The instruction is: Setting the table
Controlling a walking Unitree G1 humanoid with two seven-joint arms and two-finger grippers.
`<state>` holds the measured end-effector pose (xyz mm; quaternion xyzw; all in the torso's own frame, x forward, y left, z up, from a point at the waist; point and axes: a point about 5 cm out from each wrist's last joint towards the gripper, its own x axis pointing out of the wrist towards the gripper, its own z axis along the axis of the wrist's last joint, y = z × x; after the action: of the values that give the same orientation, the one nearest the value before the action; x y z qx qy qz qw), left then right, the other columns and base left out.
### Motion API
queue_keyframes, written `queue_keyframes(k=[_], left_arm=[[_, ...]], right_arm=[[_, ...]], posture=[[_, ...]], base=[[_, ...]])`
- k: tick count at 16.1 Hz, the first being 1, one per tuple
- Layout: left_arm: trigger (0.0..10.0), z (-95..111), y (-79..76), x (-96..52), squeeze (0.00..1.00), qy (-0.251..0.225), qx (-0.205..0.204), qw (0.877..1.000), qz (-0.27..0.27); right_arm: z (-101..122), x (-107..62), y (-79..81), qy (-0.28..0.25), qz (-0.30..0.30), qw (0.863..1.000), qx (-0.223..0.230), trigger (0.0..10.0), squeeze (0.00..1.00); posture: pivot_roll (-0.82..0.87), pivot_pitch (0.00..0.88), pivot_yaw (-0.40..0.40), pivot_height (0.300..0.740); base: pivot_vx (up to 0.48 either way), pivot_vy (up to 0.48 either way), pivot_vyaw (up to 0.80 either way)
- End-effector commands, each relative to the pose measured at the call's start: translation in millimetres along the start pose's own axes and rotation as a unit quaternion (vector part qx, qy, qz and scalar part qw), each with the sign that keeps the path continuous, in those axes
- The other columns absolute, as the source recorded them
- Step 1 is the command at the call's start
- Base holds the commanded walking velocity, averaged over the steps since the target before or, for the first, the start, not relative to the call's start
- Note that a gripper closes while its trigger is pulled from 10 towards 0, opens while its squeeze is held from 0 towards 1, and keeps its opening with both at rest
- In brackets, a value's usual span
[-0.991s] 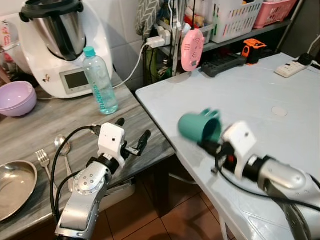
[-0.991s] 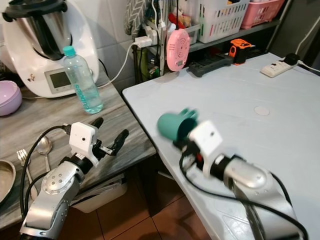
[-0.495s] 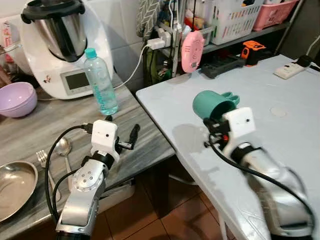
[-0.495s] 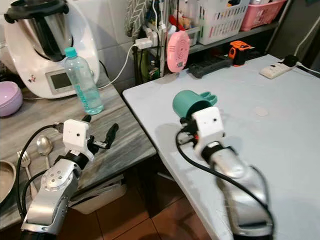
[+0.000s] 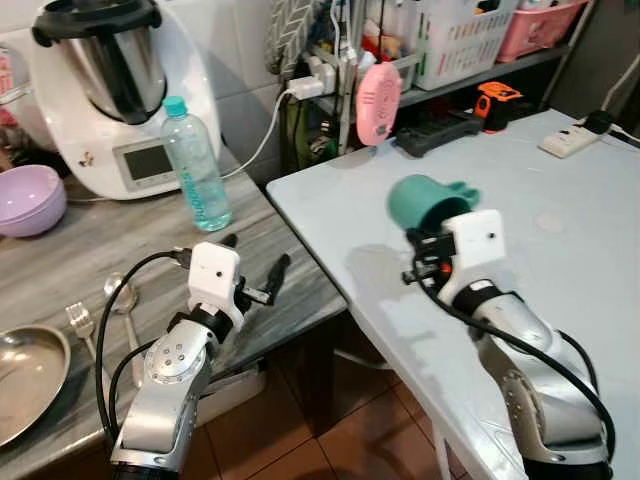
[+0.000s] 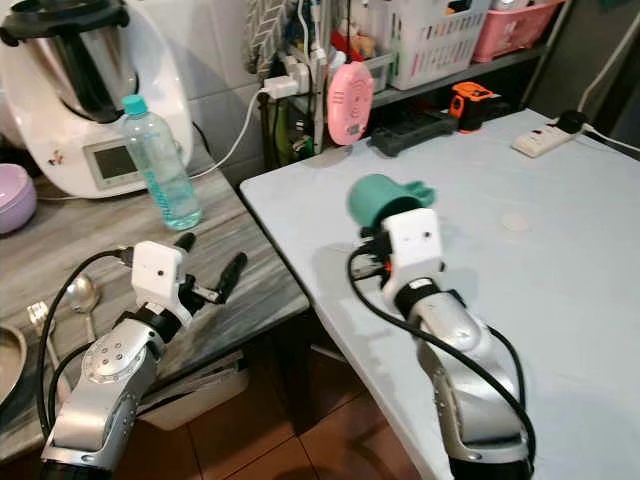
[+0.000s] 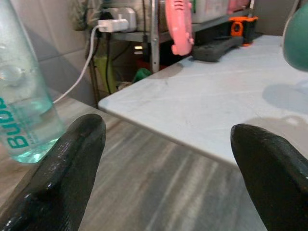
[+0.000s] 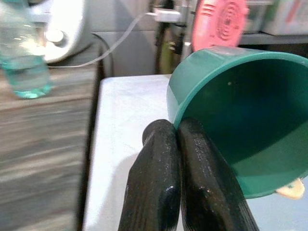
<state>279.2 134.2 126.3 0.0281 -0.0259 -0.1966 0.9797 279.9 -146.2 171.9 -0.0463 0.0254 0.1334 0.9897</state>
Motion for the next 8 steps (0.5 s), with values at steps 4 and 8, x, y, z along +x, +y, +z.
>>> queue_keyframes(k=[4,8], left_arm=[[10.0,-1.1,-9.3,4.1,0.00,0.011,-0.005,0.998,-0.064],[10.0,-6.4,1.6,-0.9,0.00,0.023,-0.002,1.000,-0.014]], right_arm=[[-11.3,-3.6,-11.7,0.024,-0.059,0.998,0.021,10.0,0.00],[-15.1,-6.0,-6.8,0.023,-0.052,0.998,0.007,10.0,0.00]], posture=[[-0.08,0.000,0.051,0.740],[-0.08,0.000,0.047,0.740]], base=[[0.000,0.000,0.00],[0.000,0.000,0.00]])
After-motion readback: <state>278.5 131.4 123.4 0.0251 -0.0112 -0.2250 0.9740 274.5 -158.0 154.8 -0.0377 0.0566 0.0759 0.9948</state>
